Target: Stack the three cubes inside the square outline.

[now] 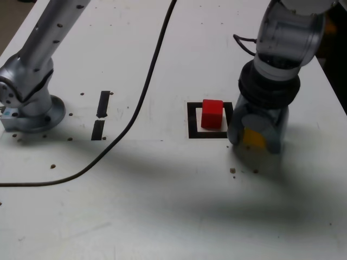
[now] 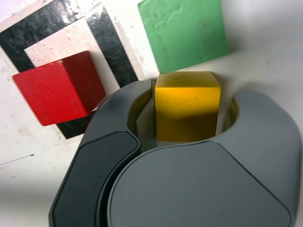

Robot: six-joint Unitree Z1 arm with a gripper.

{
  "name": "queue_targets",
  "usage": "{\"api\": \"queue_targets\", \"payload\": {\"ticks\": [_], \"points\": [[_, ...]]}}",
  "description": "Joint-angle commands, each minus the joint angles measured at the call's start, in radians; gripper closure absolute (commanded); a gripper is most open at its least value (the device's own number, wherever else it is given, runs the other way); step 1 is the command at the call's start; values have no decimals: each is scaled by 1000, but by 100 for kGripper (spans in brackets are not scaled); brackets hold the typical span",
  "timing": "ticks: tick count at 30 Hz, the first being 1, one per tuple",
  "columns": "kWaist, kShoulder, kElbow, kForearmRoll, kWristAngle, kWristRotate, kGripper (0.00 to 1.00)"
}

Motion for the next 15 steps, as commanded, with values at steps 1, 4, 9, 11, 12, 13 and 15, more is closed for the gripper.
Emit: {"api": "queue_targets", "payload": {"ticks": [1,4,9,11,12,13,15], "points": [[2,2,-1,-6,-1,0,56],[2,1,-3,-7,-2,0,63],[2,-15,-21,5,-2,-5,72],[1,-28,-32,19,-2,-9,73],[0,-35,-37,26,-1,-11,74],[-3,-48,-46,40,2,-15,74],[-12,-87,-67,83,13,-28,74]]}}
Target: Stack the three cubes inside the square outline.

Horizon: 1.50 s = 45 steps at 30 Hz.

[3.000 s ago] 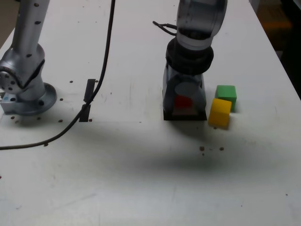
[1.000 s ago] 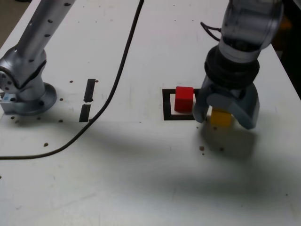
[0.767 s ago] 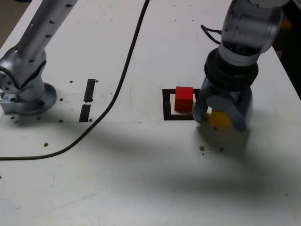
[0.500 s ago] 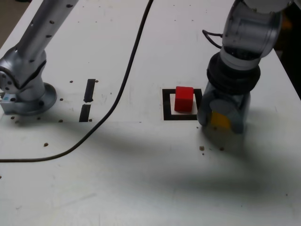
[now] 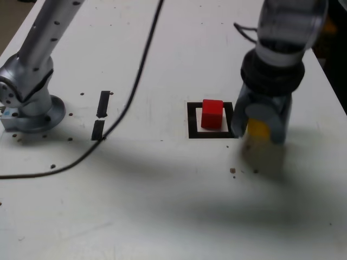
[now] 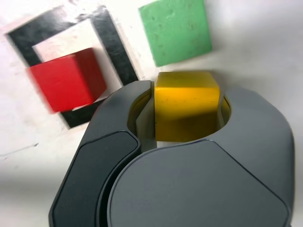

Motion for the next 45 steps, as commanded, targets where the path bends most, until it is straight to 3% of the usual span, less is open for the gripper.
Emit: {"api": "queue_targets", "payload": {"ticks": [1,6,11,19,26,34,45], "points": [[-12,-63,-25,45,13,-14,74],[-35,-226,-8,182,40,-84,74],[-31,-342,129,172,31,-159,74],[33,-366,312,31,14,-163,74],[47,-350,364,-63,5,-157,74],[47,-310,368,-102,-29,-157,74],[50,-277,398,-128,-33,-154,74]]}}
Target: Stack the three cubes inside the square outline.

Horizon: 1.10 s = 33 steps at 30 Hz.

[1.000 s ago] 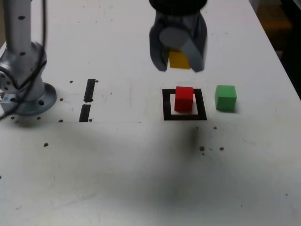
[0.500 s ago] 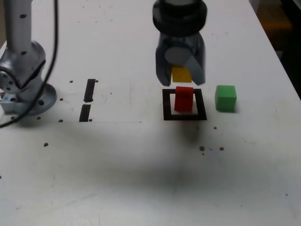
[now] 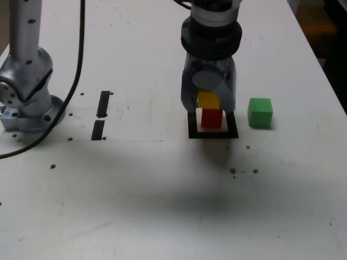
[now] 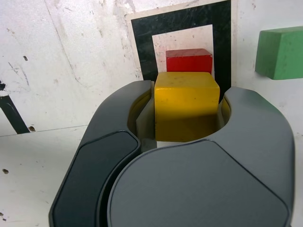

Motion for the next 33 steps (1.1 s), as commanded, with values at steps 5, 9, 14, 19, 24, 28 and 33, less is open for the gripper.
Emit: {"api": "queue_targets", "payload": {"ticks": [5,9,14,19,24,28,33], "points": [[2,22,3,-24,-5,1,74],[4,24,14,-37,-2,1,74],[6,26,27,-58,2,1,72],[6,26,29,-64,4,1,65],[7,29,30,-70,14,1,57],[9,32,33,-71,23,1,52],[10,33,35,-70,28,1,48]]}}
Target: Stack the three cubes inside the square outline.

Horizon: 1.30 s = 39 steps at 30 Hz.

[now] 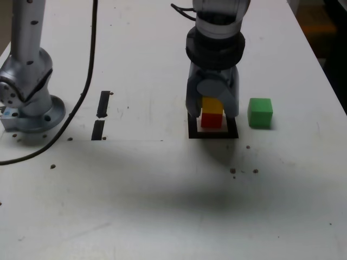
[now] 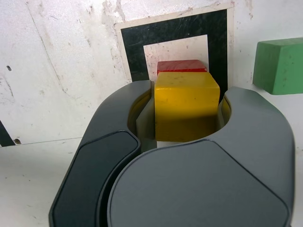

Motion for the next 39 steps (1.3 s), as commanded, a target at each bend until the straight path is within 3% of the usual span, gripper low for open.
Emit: {"api": "queue_targets", "payload": {"ticks": [1,8,16,19,26,30,34,39], "points": [[2,3,1,-1,3,1,47],[2,0,1,-2,6,1,20],[2,-57,-9,28,7,-4,13],[1,-108,-38,103,18,-13,13],[-13,-183,-297,403,81,-13,11],[-17,-117,-539,487,105,34,10],[-17,36,-786,520,101,74,9],[-14,119,-845,530,102,76,9]]}}
